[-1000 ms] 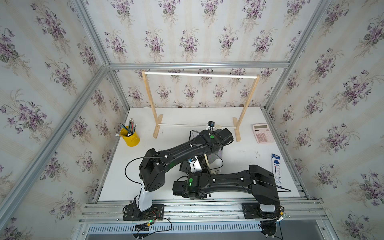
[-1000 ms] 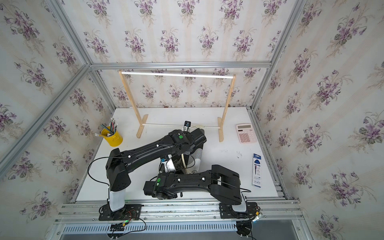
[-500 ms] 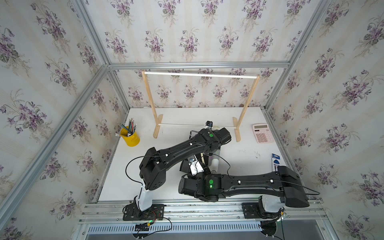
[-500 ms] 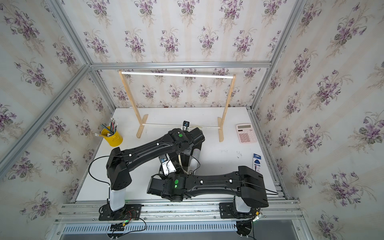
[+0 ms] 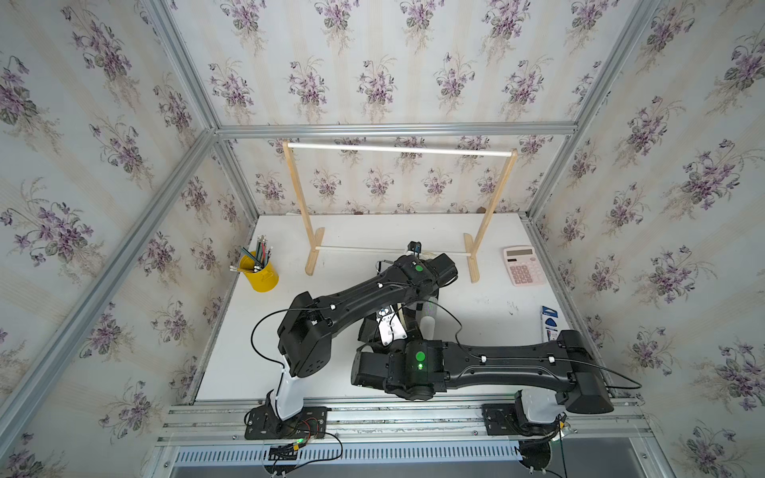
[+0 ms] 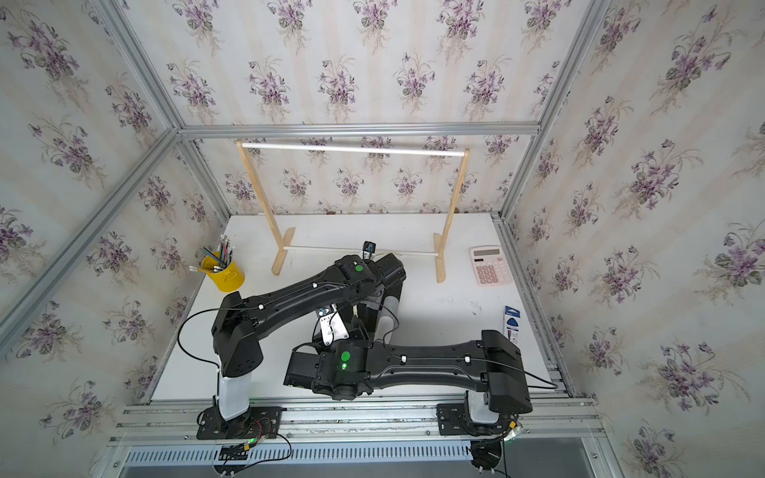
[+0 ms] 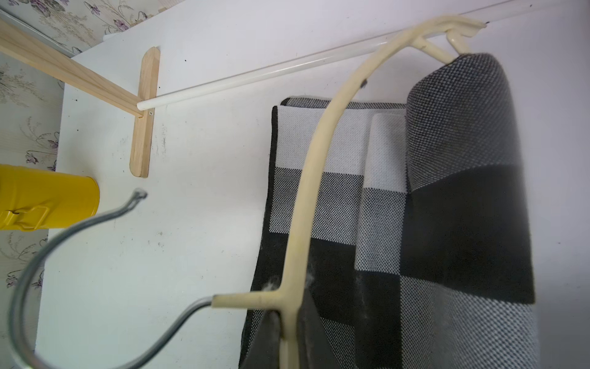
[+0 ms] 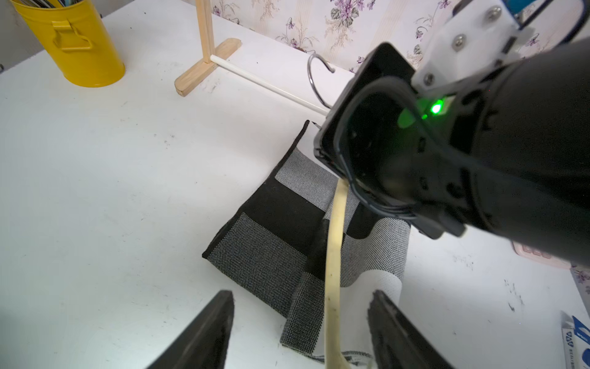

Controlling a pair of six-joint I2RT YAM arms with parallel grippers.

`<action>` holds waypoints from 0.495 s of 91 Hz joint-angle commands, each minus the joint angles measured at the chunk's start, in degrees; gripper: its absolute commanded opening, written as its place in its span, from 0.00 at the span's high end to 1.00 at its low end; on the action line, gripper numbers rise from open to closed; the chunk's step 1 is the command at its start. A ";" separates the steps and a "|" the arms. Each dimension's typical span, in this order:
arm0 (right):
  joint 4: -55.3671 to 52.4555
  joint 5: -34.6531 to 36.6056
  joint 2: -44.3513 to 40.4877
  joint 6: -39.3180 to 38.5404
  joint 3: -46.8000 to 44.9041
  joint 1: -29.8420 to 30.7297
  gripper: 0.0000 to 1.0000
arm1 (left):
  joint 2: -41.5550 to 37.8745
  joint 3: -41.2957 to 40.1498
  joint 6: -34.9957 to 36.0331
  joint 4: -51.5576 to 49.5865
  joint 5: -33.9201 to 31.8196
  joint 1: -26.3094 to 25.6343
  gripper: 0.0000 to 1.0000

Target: Hang the scarf on the hanger

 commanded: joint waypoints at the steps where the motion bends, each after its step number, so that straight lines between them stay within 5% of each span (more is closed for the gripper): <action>1: -4.68 -0.89 1.55 2.54 0.40 -1.05 0.29 | -1.20 -0.34 0.99 1.04 1.14 0.04 1.00; 45: -2.55 2.42 10.04 0.21 0.47 -4.82 0.44 | -1.28 -0.24 1.89 1.41 2.97 0.04 1.00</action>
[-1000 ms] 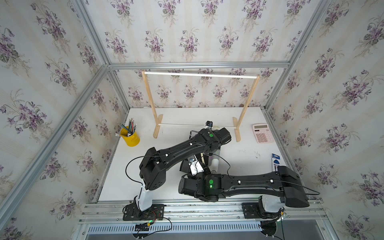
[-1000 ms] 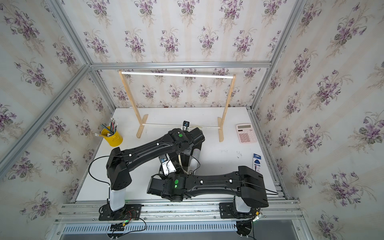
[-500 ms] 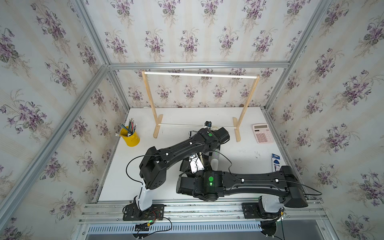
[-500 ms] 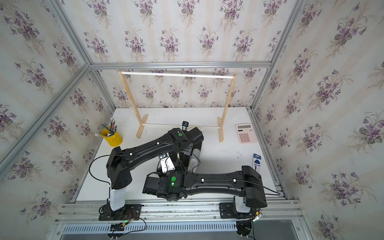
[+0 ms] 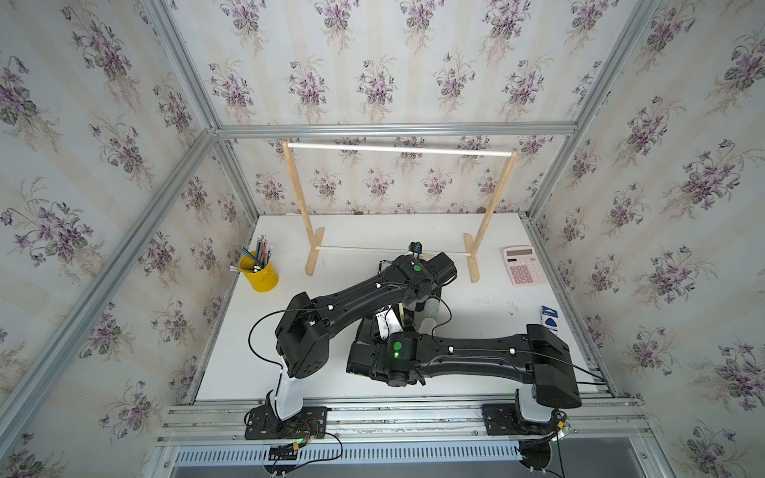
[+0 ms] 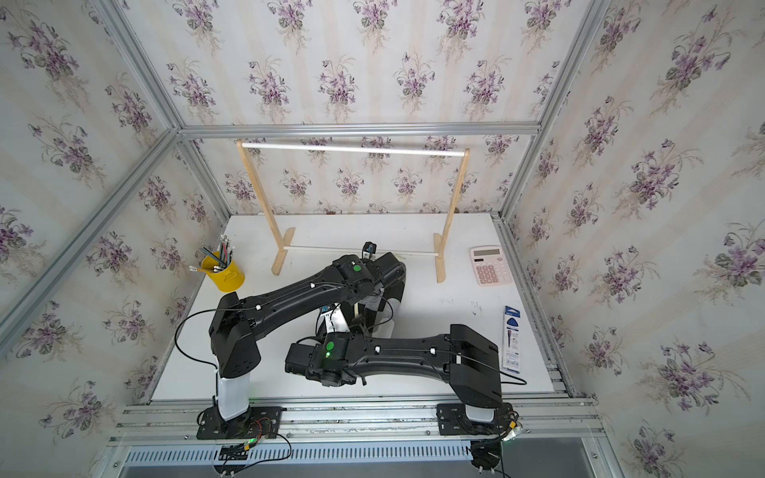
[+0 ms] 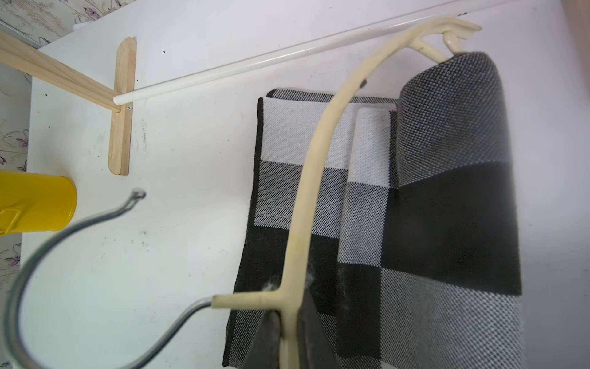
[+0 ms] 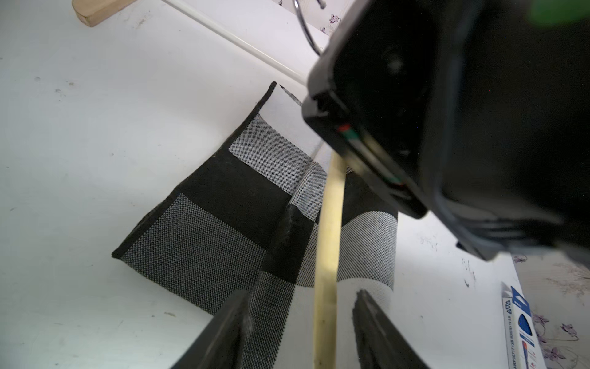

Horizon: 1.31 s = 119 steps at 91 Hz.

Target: Hang the scarf on the hanger

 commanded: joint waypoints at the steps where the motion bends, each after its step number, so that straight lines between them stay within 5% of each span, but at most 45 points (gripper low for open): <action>1: 0.56 1.94 1.84 -0.49 0.22 -0.53 0.44 | -0.51 0.41 0.83 0.18 -0.11 -0.01 1.00; 27: -0.51 3.34 4.75 1.23 -0.06 -1.56 0.50 | -0.89 0.06 0.86 -0.01 -0.40 -0.01 1.00; 72: -4.32 7.12 7.57 3.59 2.84 -1.67 1.00 | -1.06 -0.05 0.84 -0.16 -0.68 -0.01 1.00; 112: -6.91 8.82 7.83 6.52 2.88 -1.63 1.00 | -3.67 -0.42 0.52 -0.39 -3.03 0.01 1.00; 119: -6.29 8.74 7.99 5.97 2.68 -1.71 1.00 | -4.25 -0.40 1.09 -0.20 -3.22 -0.01 0.93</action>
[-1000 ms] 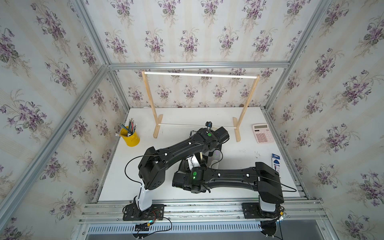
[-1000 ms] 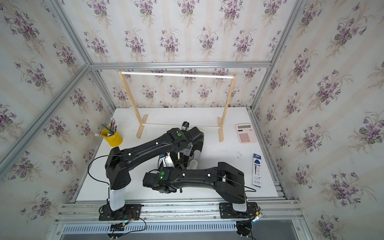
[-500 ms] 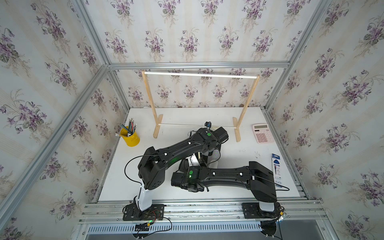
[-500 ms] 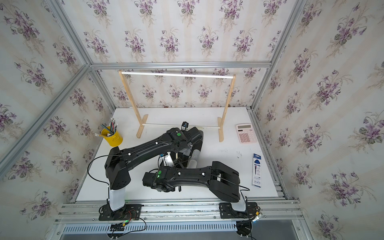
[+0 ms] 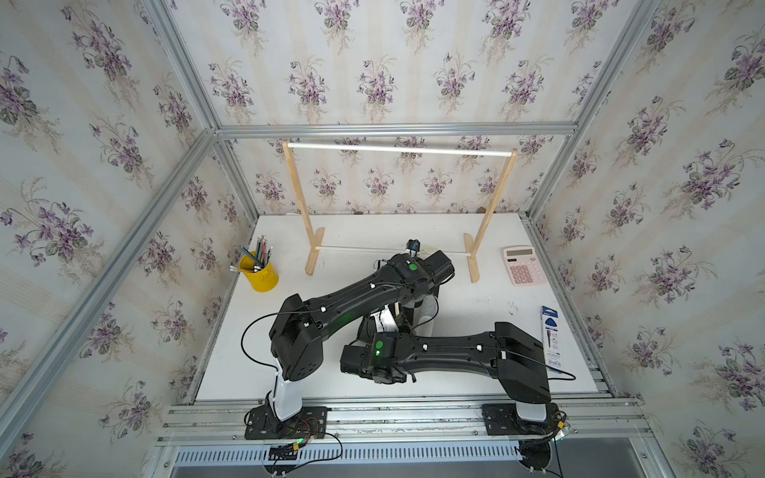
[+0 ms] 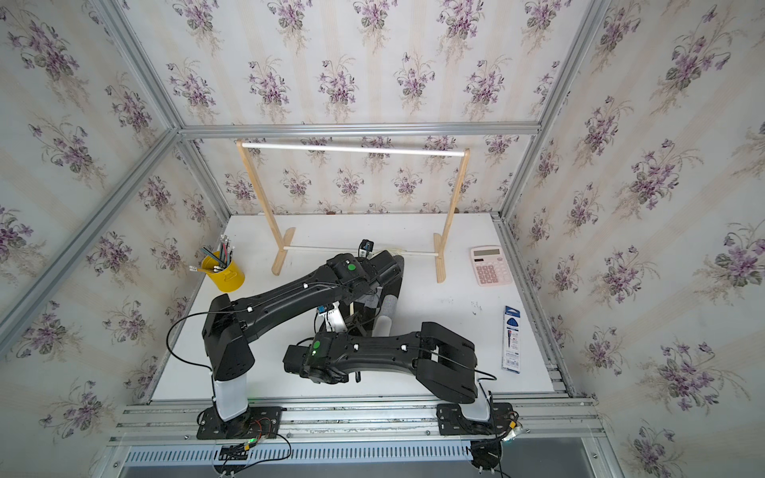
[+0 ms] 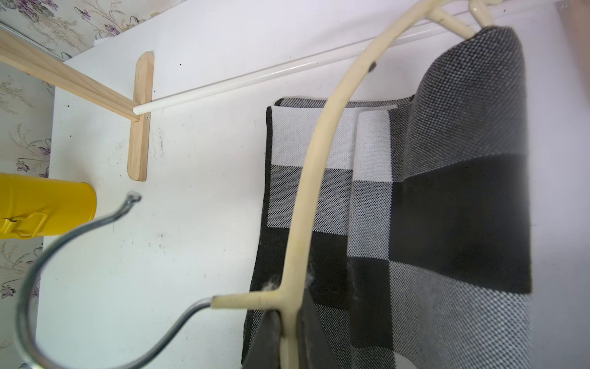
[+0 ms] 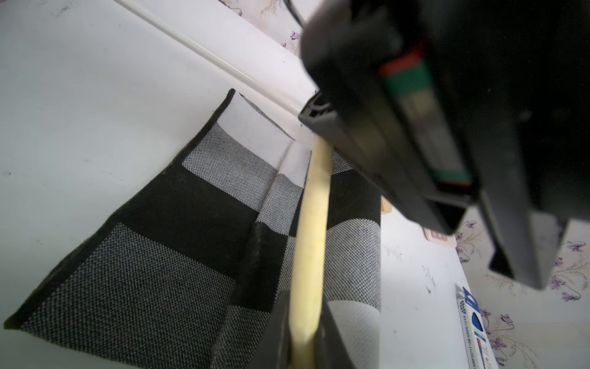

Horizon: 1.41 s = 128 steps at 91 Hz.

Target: Hang the scarf on the hanger

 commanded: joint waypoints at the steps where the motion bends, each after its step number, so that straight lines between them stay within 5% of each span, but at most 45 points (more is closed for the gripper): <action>1: -0.21 -0.14 0.22 -0.11 -0.23 -0.13 1.00 | -1.52 0.29 -0.11 0.31 -1.61 -0.10 0.93; 41: 4.09 -0.75 -0.34 -3.66 -1.39 -0.24 1.00 | -1.92 0.21 2.74 1.55 1.73 -0.36 0.66; 82: 9.51 -2.10 -4.16 -4.67 -7.39 -0.23 1.00 | -6.13 6.36 8.17 3.40 -3.07 -1.45 0.60; 97: 19.14 -4.90 -11.71 -9.13 -13.82 -0.18 1.00 | -9.76 8.20 10.52 4.28 -11.77 0.42 0.56; 109: 33.12 -9.68 -23.91 -15.51 -23.15 -0.45 1.00 | -14.16 7.26 8.31 0.91 -12.68 5.60 0.56; 128: 47.83 -20.62 -39.18 -21.93 -35.00 -4.59 1.00 | -25.52 -9.79 3.28 3.91 -7.97 9.60 0.57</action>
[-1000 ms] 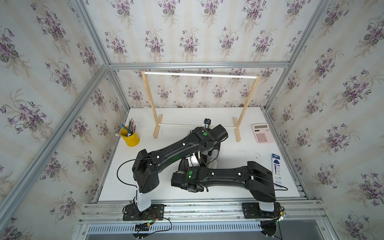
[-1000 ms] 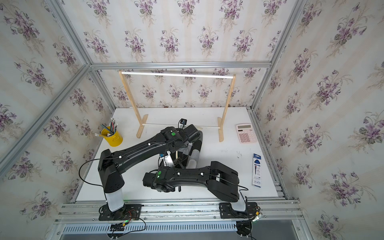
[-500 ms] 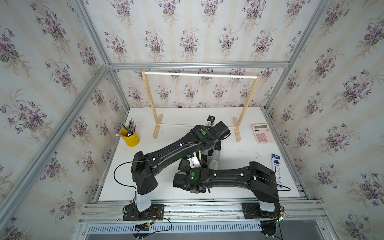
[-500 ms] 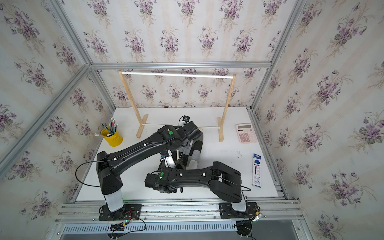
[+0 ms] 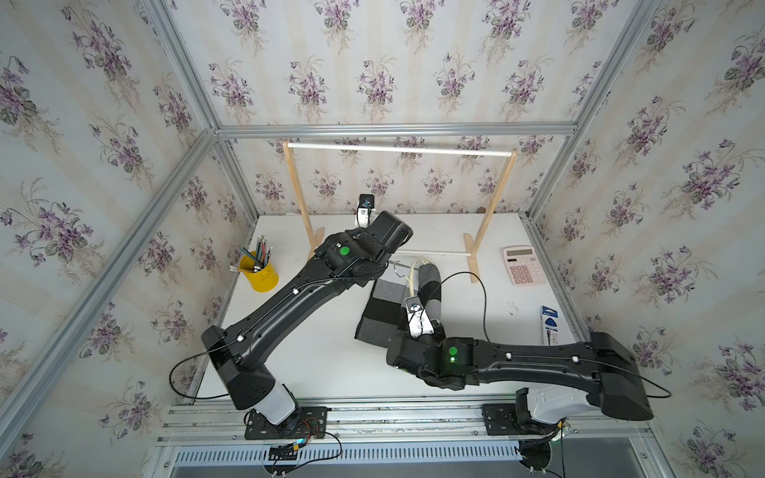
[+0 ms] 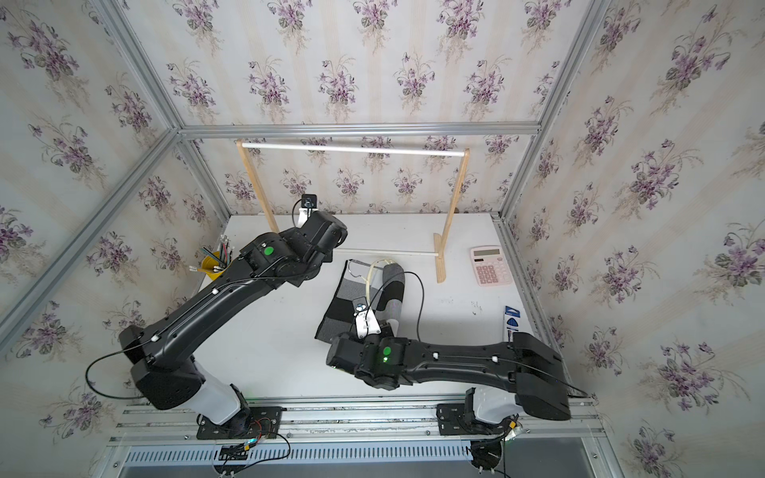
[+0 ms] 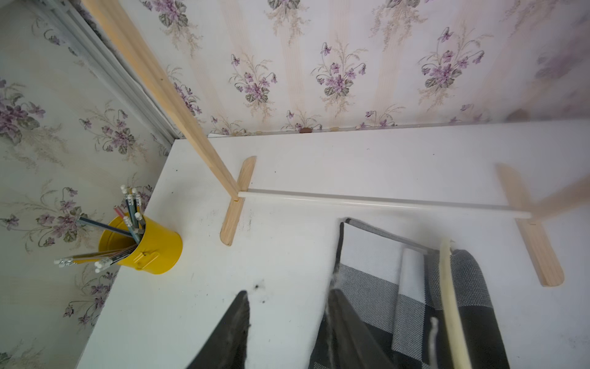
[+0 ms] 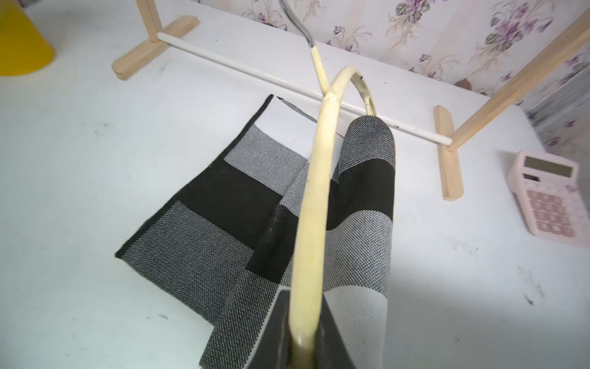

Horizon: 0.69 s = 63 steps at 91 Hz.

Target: Hang the scarf on the hanger

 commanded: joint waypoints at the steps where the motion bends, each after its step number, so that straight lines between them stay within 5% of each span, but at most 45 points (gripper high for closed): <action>1: 12.49 -6.38 -5.40 -5.30 -3.20 -2.03 1.00 | -4.72 -7.95 -3.63 1.58 2.69 0.93 0.57; 63: 23.13 -16.21 -19.87 -14.57 -5.45 -12.45 1.00 | -22.57 -46.99 -8.20 36.89 27.80 1.04 0.58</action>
